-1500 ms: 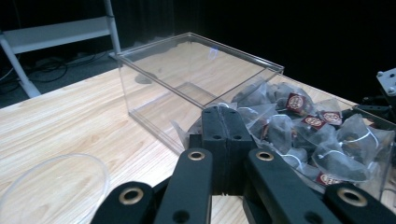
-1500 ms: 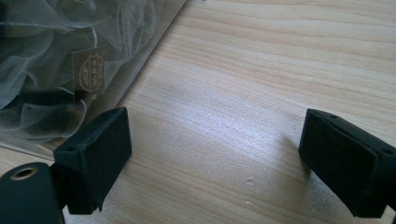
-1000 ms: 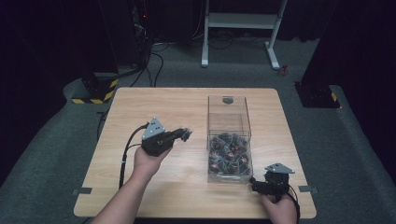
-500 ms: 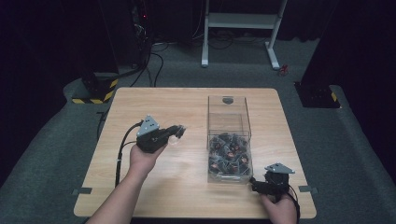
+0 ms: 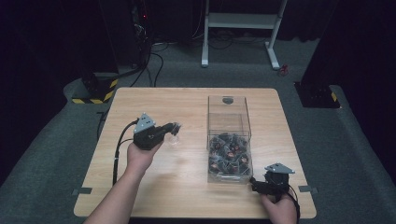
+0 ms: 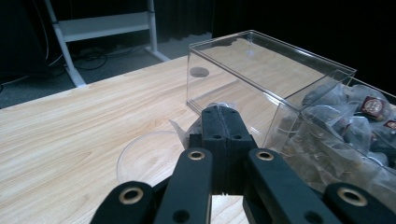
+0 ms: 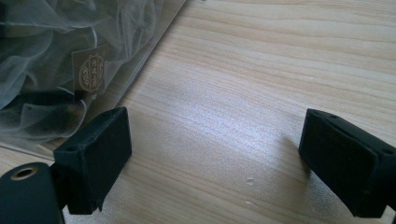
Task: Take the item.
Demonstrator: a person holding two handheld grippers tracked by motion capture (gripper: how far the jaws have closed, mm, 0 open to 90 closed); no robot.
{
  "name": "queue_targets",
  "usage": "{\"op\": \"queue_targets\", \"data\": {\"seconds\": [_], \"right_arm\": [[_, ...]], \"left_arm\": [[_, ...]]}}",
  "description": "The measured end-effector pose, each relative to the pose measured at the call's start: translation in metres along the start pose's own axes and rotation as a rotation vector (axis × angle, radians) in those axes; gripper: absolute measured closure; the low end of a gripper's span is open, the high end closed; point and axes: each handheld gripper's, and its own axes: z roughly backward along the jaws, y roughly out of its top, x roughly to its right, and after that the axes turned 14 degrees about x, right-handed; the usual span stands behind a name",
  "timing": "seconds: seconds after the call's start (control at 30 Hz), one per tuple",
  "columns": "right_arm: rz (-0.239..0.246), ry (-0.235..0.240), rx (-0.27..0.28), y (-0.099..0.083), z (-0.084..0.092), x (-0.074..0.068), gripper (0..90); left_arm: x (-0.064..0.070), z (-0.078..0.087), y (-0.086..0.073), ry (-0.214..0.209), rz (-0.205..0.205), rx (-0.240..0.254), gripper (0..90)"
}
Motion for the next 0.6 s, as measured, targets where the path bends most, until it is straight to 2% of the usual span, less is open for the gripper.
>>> {"op": "queue_targets", "data": {"seconds": [0.2, 0.6], "right_arm": [[0.000, 0.000, 0.000, 0.000, 0.000, 0.000, 9.1], [0.000, 0.000, 0.000, 0.000, 0.000, 0.000, 9.1]], "left_arm": [[-0.006, -0.003, -0.002, 0.021, 0.000, -0.003, 90.0], [-0.019, -0.013, -0.009, 0.060, 0.009, -0.040, 90.0]]}}
